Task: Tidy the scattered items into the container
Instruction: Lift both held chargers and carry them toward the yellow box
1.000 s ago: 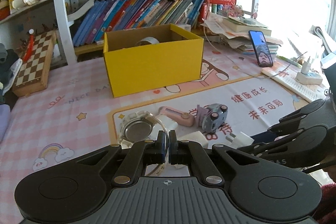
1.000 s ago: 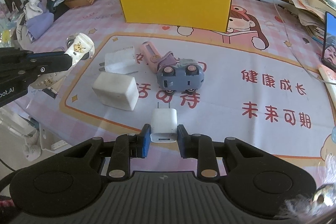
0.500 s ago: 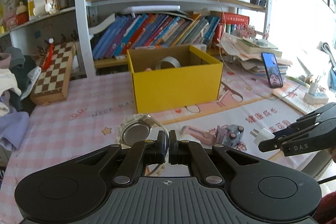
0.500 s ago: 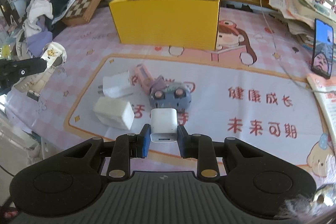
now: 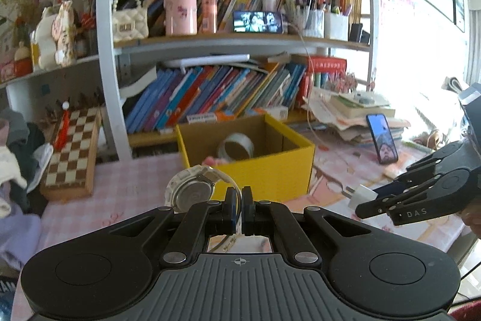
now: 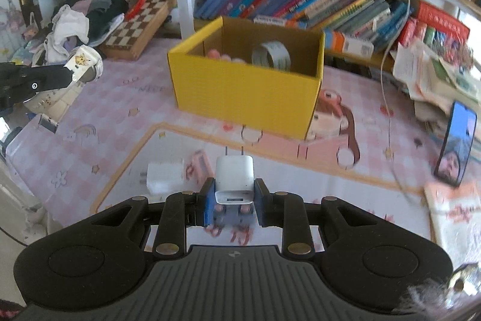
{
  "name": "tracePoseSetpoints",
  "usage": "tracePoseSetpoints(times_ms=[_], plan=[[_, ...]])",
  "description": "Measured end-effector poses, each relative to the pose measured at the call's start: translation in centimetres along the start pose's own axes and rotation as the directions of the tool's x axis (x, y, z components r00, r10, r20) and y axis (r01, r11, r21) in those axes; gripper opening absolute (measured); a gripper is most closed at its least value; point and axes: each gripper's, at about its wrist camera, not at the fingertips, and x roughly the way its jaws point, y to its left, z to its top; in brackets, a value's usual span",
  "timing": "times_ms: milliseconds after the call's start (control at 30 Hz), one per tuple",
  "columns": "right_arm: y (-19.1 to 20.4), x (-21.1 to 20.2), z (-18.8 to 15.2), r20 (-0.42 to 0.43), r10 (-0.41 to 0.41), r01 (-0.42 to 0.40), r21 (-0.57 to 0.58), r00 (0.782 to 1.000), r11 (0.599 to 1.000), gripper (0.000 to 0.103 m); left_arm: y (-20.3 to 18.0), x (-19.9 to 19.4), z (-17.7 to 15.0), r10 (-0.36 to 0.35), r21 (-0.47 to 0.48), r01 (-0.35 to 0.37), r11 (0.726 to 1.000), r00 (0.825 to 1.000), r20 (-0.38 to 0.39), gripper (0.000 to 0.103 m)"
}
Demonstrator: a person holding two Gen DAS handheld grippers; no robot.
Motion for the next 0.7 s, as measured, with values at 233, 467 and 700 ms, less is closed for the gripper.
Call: tracePoseSetpoints(times_ms=[233,467,700], plan=[[-1.9,1.0,4.2,0.049,0.009,-0.007,-0.039,0.999,0.999,0.025,-0.2,2.5,2.7,-0.033,0.01,0.033,0.999,0.999,0.038,0.002],[-4.2,3.4,9.5,0.066,0.026,-0.018,-0.112,0.997,0.993,0.025,-0.4,7.0,5.6,-0.074,0.016,0.073,0.997,0.996,0.057,0.002],[-6.6,7.5,14.0,0.069,0.038,-0.025,-0.179,0.997,0.984,0.025,0.3,12.9,8.6,-0.06,0.006,0.06,0.998,0.998,0.035,0.002]])
